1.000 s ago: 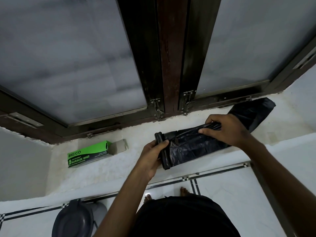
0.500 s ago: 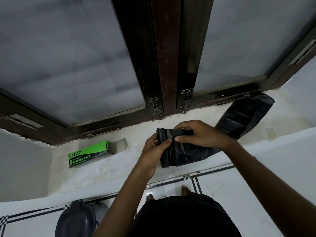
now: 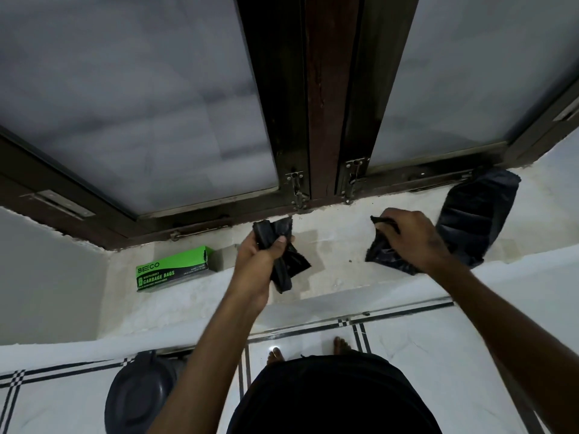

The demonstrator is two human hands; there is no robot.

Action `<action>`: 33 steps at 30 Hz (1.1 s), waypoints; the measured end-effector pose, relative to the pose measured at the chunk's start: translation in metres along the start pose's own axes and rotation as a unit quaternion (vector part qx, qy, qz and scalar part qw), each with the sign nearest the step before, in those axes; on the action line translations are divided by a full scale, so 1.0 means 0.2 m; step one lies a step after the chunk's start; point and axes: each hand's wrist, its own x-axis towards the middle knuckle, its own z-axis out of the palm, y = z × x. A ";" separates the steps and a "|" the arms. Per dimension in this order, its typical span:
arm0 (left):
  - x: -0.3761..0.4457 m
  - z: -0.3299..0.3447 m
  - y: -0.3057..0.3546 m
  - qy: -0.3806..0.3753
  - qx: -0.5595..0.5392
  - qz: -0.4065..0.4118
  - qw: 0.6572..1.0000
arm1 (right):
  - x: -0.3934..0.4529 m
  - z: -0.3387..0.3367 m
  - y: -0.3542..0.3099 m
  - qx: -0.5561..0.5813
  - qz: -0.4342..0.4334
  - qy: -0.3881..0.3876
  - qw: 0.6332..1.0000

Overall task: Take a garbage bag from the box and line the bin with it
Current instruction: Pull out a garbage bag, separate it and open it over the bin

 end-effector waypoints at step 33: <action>-0.14 -0.25 0.11 0.053 -0.001 0.041 0.998 | -0.11 0.19 -0.68 0.539 -0.001 -0.192 0.820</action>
